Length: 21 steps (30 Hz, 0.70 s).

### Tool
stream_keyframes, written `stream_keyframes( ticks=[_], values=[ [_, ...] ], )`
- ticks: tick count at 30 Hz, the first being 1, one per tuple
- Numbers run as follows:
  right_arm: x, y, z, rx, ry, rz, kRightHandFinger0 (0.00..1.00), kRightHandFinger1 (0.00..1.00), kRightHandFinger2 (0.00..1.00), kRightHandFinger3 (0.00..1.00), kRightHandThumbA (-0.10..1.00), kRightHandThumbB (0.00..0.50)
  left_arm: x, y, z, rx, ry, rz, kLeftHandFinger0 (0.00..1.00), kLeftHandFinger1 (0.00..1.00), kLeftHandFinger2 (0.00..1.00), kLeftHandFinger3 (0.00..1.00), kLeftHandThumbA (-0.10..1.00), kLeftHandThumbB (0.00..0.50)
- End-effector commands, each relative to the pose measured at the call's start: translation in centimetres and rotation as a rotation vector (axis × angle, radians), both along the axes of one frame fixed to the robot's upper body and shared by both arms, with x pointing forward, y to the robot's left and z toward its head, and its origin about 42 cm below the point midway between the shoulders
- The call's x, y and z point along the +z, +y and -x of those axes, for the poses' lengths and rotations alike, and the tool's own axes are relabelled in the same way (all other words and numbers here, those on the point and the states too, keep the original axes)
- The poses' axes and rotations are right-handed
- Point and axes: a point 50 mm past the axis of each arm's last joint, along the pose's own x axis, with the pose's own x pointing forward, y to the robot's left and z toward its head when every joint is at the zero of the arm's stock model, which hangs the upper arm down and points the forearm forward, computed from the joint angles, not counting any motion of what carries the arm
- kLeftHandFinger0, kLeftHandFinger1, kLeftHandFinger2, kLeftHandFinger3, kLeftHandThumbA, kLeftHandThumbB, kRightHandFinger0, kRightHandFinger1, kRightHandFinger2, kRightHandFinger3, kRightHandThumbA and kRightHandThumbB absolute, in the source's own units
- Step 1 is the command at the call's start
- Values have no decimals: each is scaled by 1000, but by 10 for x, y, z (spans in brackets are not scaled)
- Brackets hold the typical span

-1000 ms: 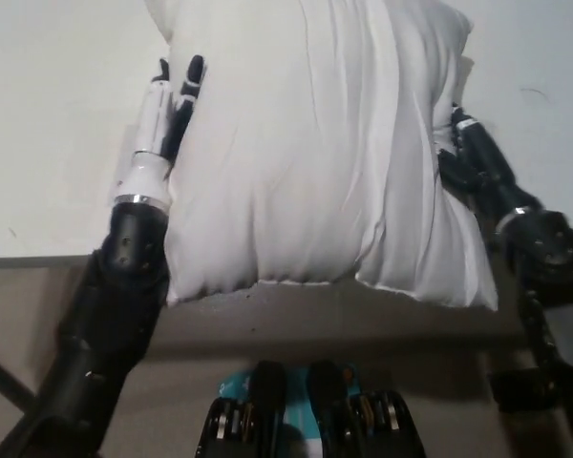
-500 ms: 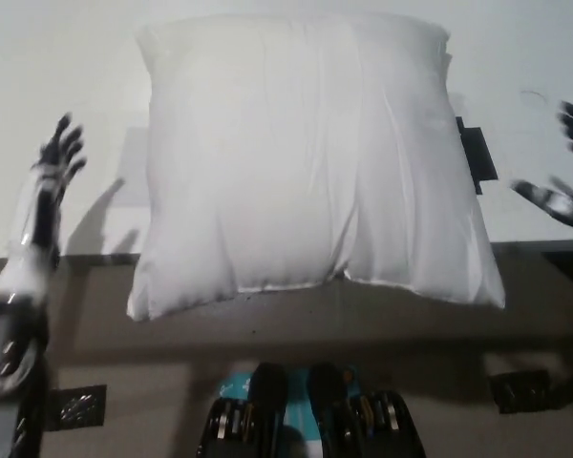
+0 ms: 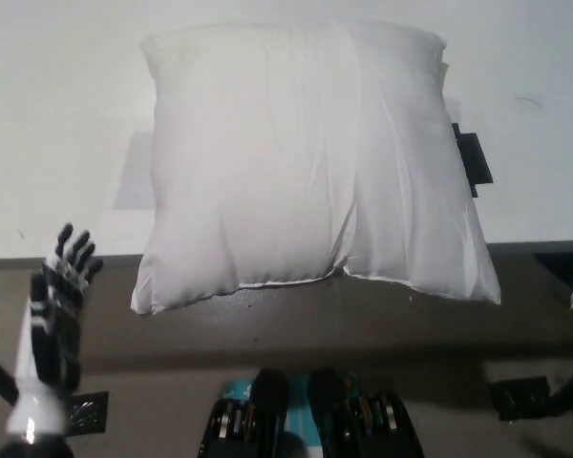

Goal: The robot uses both hands to lift the pillow and then drops it on the table

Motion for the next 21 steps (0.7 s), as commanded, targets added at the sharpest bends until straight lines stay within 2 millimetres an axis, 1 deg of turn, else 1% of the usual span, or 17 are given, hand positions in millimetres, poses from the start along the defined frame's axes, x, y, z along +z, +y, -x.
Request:
stream_keyframes(
  ticks=[1,2,3,4,5,6,8,9,10,11,12,14,16,17,18,20,21],
  values=[
    [-33,25,29,-85,-100,78,1000,1000,1000,1000,1000,175,-1,-18,28,98,-185,-52,1000,1000,1000,1000,1000,236],
    [-41,28,31,-87,-83,78,1000,1000,1000,1000,1000,176,-5,-19,29,101,-172,-43,1000,1000,1000,1000,1000,229],
    [-59,31,37,-97,-45,114,1000,1000,1000,1000,1000,157,-14,-25,32,113,-138,-26,1000,1000,1000,1000,1000,203],
    [-74,29,47,-118,-22,170,1000,1000,1000,1000,1000,150,-22,-33,31,115,-109,-12,1000,1000,1000,1000,1000,195],
    [-83,26,54,-135,-3,195,1000,1000,1000,1000,1000,172,-27,-38,32,107,-89,-3,1000,1000,1000,1000,1000,197],
    [-105,19,68,-140,43,239,1000,1000,1000,1000,1000,182,-39,-44,39,97,-44,-5,1000,1000,1000,1000,1000,163],
    [-120,17,76,-113,83,244,1000,1000,1000,1000,1000,181,-47,-42,48,101,-14,-2,1000,1000,1000,1000,1000,148],
    [-129,16,78,-84,104,226,1000,1000,1000,1000,1000,152,-50,-40,54,103,-1,-2,1000,1000,1000,1000,1000,140],
    [-135,18,78,-64,113,219,1000,1000,1000,1000,1000,143,-52,-36,59,109,9,-14,1000,1000,1000,1000,1000,137],
    [-138,18,76,-47,129,244,1000,1000,1000,1000,1000,151,-55,-33,61,106,20,-26,1000,1000,1000,1000,1000,162],
    [-139,16,72,-26,138,263,1000,1000,1000,1000,1000,164,-56,-31,60,94,26,-39,1000,1000,1000,1000,1000,171],
    [-143,11,69,4,171,223,1000,1000,1000,1000,1000,168,-56,-30,54,96,22,-43,1000,1000,1000,1000,1000,126],
    [-143,10,68,9,181,215,1000,1000,1000,1000,1000,174,-55,-30,49,93,20,-44,1000,1000,1000,1000,1000,131],
    [-142,10,68,17,187,221,1000,1000,1000,1000,1000,143,-57,-30,47,89,26,-50,1000,1000,1000,1000,1000,134],
    [-142,12,69,28,190,227,1000,1000,1000,1000,1000,132,-58,-29,47,81,32,-57,1000,1000,1000,1000,1000,135],
    [-146,14,71,29,217,179,1000,1000,1000,1000,1000,154,-59,-30,48,67,33,-55,1000,1000,1000,1000,1000,144],
    [-148,16,74,32,228,163,1000,1000,1000,1000,1000,180,-61,-29,50,68,41,-57,1000,1000,1000,1000,1000,168]
  ],
)
